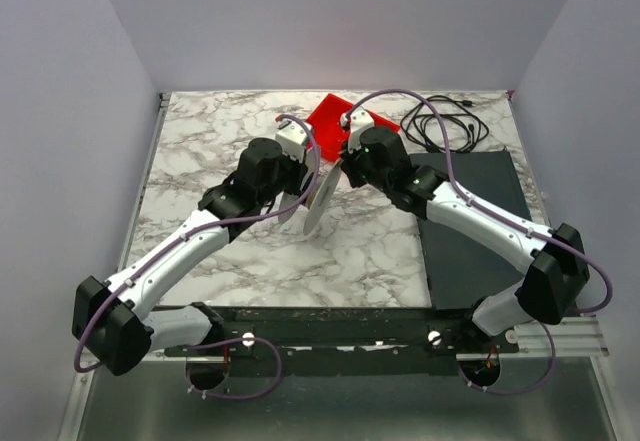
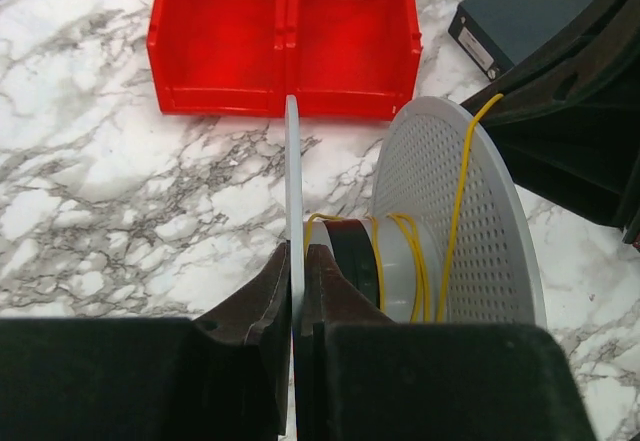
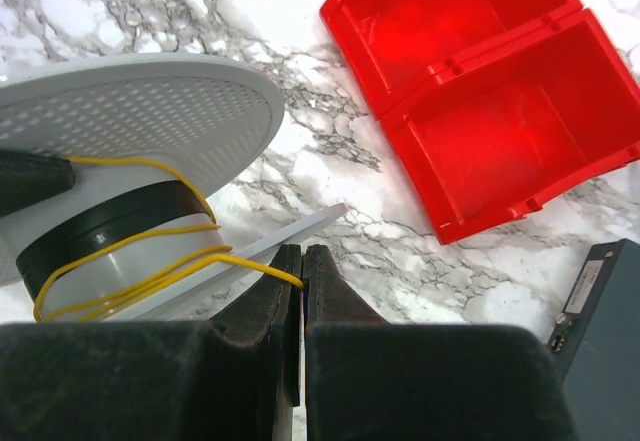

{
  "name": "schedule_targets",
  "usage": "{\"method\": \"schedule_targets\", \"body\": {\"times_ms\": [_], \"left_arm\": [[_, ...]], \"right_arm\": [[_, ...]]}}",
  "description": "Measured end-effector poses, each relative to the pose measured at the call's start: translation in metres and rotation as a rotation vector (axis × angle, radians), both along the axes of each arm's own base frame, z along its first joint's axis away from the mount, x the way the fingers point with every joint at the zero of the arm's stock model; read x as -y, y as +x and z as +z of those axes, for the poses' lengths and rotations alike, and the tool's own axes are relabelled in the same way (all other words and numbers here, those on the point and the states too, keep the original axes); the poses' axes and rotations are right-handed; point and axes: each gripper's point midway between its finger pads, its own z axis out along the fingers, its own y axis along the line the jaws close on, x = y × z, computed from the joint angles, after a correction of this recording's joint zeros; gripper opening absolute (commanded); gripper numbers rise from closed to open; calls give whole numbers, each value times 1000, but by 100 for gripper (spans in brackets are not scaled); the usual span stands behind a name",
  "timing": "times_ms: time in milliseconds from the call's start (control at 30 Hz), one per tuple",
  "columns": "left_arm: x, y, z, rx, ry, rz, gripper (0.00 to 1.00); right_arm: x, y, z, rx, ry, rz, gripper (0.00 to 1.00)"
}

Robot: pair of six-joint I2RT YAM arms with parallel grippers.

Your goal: Wrap the cables

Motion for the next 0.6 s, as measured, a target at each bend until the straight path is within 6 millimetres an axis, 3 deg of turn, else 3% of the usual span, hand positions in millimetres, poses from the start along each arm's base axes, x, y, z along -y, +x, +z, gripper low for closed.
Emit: {"method": "schedule_targets", "body": {"times_ms": [200, 433, 600], "left_arm": [[3, 6, -28, -123, -55, -93, 0], [18, 13, -77, -344, -164, -189, 0], [23, 25, -77, -384, -254, -221, 0]], "right_arm": [[-2, -2, -26, -94, 5, 8, 1], [9, -8, -71, -241, -44, -27, 1], [6, -4, -76, -269, -29, -44, 1]]}}
